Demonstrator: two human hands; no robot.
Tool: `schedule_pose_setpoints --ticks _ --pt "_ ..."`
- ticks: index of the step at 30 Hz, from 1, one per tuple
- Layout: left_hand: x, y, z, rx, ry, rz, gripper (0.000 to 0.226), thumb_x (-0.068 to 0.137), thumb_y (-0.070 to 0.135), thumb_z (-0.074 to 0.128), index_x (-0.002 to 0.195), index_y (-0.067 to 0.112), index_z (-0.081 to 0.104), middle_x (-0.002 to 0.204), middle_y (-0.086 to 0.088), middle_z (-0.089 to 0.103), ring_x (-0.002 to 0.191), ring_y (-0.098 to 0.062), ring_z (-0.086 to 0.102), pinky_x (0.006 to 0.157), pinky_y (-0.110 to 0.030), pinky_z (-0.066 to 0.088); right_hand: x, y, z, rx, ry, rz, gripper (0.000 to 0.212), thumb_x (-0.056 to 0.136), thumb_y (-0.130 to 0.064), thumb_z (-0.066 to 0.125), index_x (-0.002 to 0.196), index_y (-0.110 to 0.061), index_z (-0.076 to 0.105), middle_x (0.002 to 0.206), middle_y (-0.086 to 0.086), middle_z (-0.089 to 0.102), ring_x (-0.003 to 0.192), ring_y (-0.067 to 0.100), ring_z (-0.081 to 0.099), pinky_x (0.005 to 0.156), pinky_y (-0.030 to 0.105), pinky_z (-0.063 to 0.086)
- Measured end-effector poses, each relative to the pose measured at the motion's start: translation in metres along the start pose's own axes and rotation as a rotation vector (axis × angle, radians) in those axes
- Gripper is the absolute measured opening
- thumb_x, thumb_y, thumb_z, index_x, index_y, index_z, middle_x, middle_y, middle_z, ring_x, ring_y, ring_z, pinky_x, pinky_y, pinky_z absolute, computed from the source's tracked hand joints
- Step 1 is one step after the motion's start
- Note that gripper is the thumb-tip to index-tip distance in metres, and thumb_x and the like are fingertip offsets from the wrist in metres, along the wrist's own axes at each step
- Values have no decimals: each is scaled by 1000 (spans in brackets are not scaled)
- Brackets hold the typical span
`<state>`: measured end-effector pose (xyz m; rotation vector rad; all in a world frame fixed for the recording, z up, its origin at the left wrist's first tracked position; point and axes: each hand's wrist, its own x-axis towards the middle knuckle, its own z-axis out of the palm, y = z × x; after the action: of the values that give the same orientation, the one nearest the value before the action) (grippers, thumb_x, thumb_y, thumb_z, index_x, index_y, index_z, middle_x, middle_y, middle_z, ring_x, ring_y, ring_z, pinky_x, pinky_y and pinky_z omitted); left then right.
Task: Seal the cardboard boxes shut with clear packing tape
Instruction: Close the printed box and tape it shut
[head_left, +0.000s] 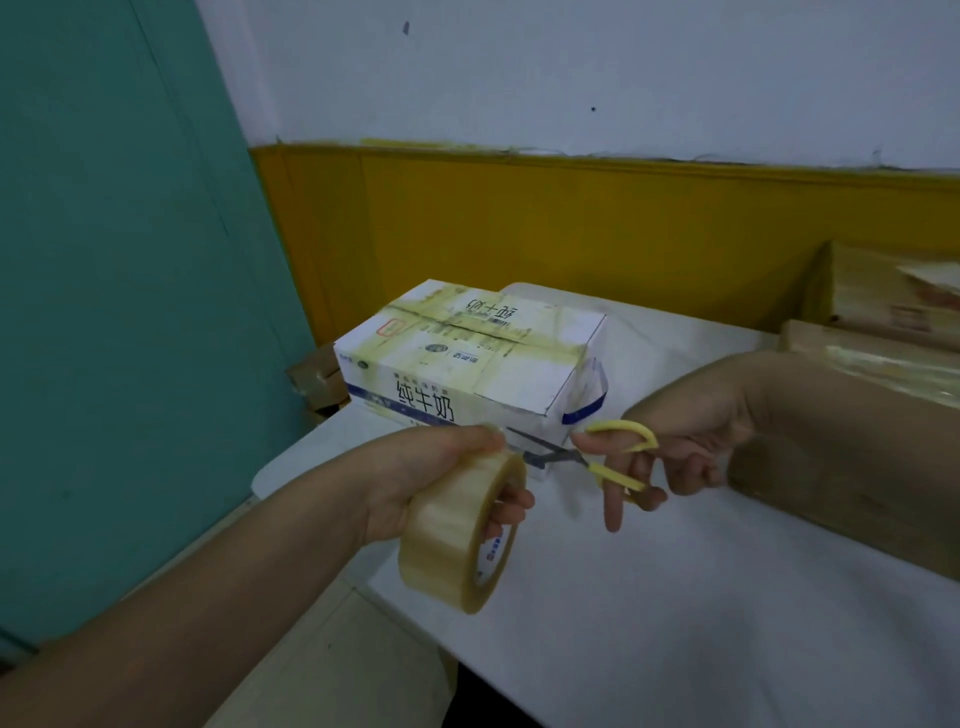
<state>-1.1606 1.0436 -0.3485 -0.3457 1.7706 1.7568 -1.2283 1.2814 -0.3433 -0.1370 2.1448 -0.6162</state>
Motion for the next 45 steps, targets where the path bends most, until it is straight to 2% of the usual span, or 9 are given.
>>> schedule_pose_setpoints --ticks 5,10,20,25,28,32,36,40,45 --pt "-3 1 3 27 11 22 31 103 24 54 102 -3 68 83 -20 74 62 -24 71 56 -30 60 7 -26 0 -45 -202 -90 93 72 -82 37 119 -9 71 74 -1 53 50 12 38 45 19 36" --pt "-7 3 7 52 23 28 29 104 23 54 101 -2 68 80 -19 73 61 -24 72 56 -29 60 9 -12 11 -55 5 -321 72 79 -72 52 89 -4 73 56 1 51 46 11 39 49 23 38" --pt "-43 -22 -7 40 -5 122 29 97 24 62 121 9 62 92 -20 74 66 -24 70 62 -32 60 -11 4 52 -32 -17 -285 47 85 -60 57 103 -22 78 75 4 63 68 17 53 67 26 54" --pt "-57 -40 -13 43 68 247 28 99 27 60 122 12 64 92 -16 76 69 -23 71 59 -30 60 -11 36 67 -290 344 -95 20 101 -12 44 95 -13 64 90 6 64 82 22 69 68 29 55" --pt "-63 -49 -9 61 55 329 19 102 26 56 115 15 64 87 -13 76 67 -22 70 57 -29 59 -4 54 81 -794 854 -230 41 54 -5 90 57 -22 52 61 10 59 53 29 67 42 22 42" --pt "-62 -63 -9 44 61 422 16 103 27 53 112 17 63 89 -19 75 63 -25 68 59 -32 58 0 56 105 -636 889 -148 46 35 -6 93 52 -24 54 47 0 48 39 18 58 37 20 31" --pt "-66 -73 -13 28 85 475 16 103 28 53 112 18 63 89 -19 75 65 -26 70 62 -34 58 -26 21 108 -556 1124 -229 13 96 -30 60 97 -19 67 77 -6 53 77 14 66 63 27 49" --pt "-74 -78 -13 35 60 518 20 100 28 58 113 13 59 90 -25 74 66 -34 70 64 -40 57 -38 -54 129 64 828 -621 43 78 -68 63 97 -30 68 88 -18 68 78 -4 63 67 13 49" --pt "-94 -96 -34 73 104 439 30 105 27 50 128 9 53 91 -25 75 61 -31 69 67 -39 55 -24 -96 157 16 834 -633 24 83 -36 78 72 -16 71 63 -6 64 52 0 52 50 7 38"
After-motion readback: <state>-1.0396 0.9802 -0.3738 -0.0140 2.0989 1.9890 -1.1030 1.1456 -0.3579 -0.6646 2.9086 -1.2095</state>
